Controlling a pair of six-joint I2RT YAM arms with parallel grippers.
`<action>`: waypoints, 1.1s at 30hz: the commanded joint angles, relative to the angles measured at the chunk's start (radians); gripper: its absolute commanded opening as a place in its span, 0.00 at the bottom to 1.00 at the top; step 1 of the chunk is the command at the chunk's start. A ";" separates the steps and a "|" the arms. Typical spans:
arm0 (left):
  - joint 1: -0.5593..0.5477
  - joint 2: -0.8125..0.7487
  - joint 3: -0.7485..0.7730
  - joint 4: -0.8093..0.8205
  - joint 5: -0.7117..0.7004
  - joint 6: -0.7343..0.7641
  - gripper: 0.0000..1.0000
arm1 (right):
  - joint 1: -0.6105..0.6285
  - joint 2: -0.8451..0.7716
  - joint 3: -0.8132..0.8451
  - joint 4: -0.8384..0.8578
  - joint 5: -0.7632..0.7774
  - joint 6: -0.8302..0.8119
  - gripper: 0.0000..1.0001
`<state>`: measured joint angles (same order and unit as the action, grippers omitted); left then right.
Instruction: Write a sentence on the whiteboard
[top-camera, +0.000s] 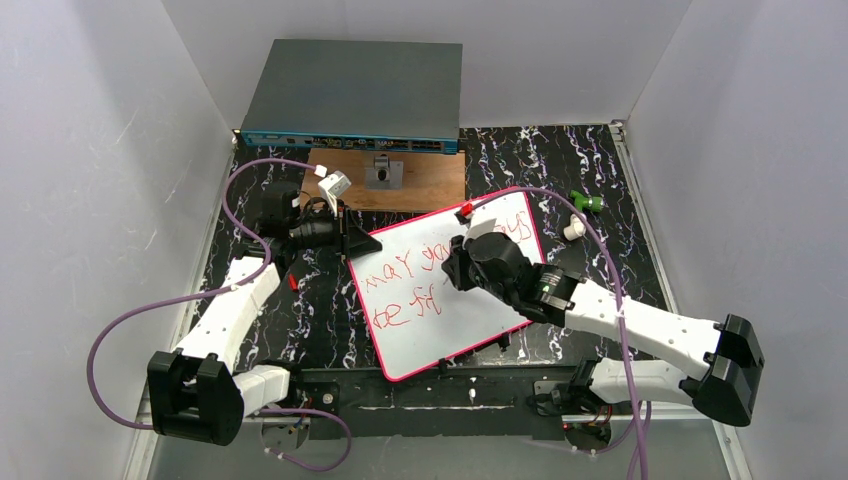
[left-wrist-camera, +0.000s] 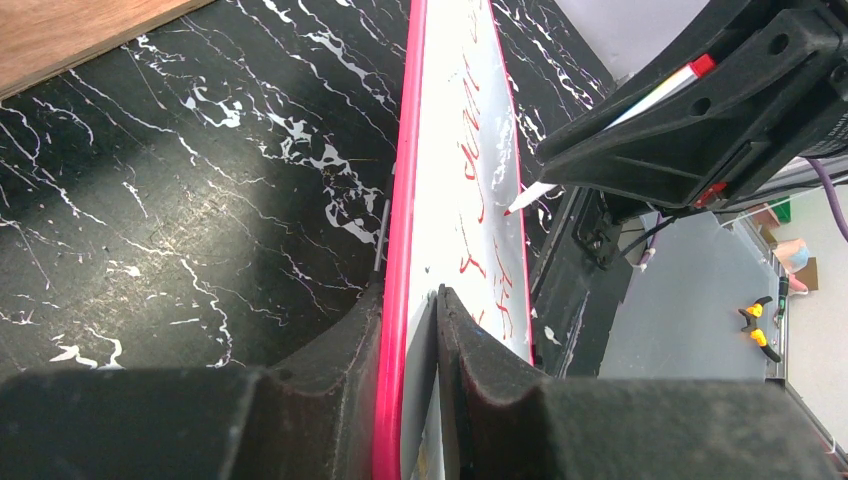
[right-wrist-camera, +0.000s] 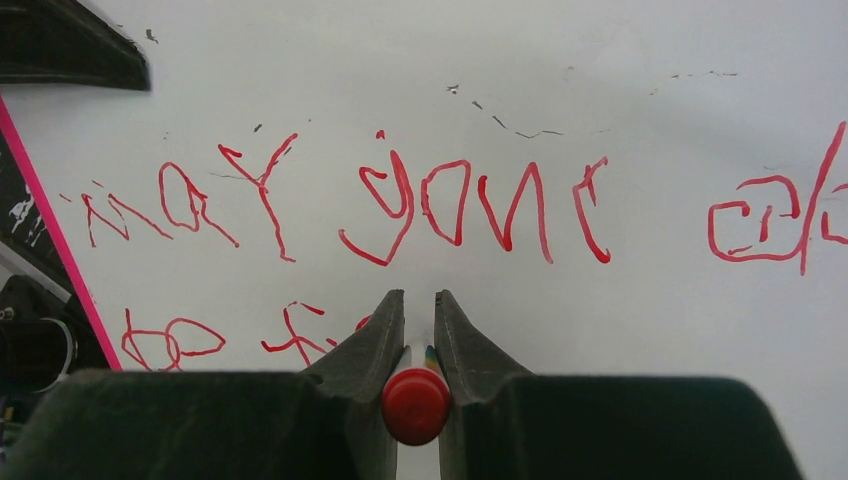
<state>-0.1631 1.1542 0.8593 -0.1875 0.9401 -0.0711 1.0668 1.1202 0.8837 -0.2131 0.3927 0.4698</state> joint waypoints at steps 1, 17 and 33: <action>-0.002 -0.024 -0.005 0.002 -0.132 0.114 0.00 | -0.011 0.026 0.001 0.095 -0.012 -0.022 0.01; -0.002 -0.024 -0.004 -0.001 -0.132 0.116 0.00 | -0.018 0.033 -0.073 0.114 -0.032 0.009 0.01; -0.003 -0.021 -0.003 0.000 -0.132 0.116 0.00 | -0.014 -0.041 -0.212 0.058 -0.063 0.099 0.01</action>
<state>-0.1635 1.1534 0.8593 -0.1955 0.9356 -0.0708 1.0550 1.0855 0.7033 -0.1177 0.3058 0.5598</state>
